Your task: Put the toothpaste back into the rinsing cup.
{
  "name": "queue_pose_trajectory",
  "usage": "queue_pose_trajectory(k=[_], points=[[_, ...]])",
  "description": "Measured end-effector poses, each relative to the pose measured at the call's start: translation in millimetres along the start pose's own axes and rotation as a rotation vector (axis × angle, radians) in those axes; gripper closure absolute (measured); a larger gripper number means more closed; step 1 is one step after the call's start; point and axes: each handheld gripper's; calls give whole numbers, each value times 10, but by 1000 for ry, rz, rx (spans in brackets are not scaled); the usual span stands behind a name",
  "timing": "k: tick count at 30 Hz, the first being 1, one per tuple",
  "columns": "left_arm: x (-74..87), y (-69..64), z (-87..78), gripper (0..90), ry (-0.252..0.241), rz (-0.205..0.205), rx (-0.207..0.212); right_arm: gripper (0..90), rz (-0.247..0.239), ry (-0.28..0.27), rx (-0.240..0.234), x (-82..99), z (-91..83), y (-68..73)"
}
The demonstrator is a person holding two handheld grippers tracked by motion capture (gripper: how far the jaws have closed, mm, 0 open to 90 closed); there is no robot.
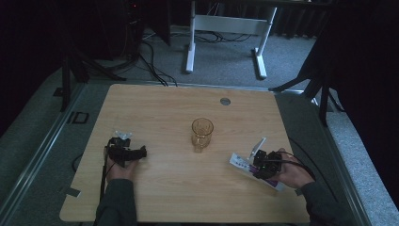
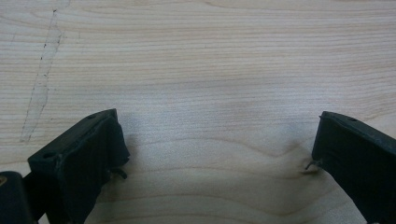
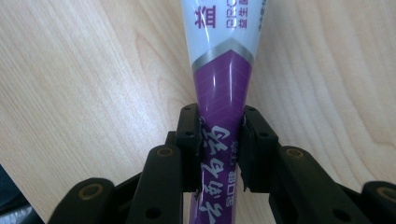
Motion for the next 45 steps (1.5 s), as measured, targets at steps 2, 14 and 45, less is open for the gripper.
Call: queue_pose_trajectory(k=[2, 14, 45], points=[[0, 0, 0, 14, 0, 0, 0, 725, 5, -26, 12, 4, -35, -22], [0, 0, 0, 14, 0, 0, 0, 725, 71, -190, 39, 18, -244, -119], [0, 0, 0, 14, 0, 0, 0, 730, 144, -473, 123, -221, -428, -217]])
Point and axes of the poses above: each handheld gripper's, and its own axes: z roughly forward along the jaws, x roughly out of its underside, y roughly to its left, and after that the axes turned 10 degrees about -y, right-handed
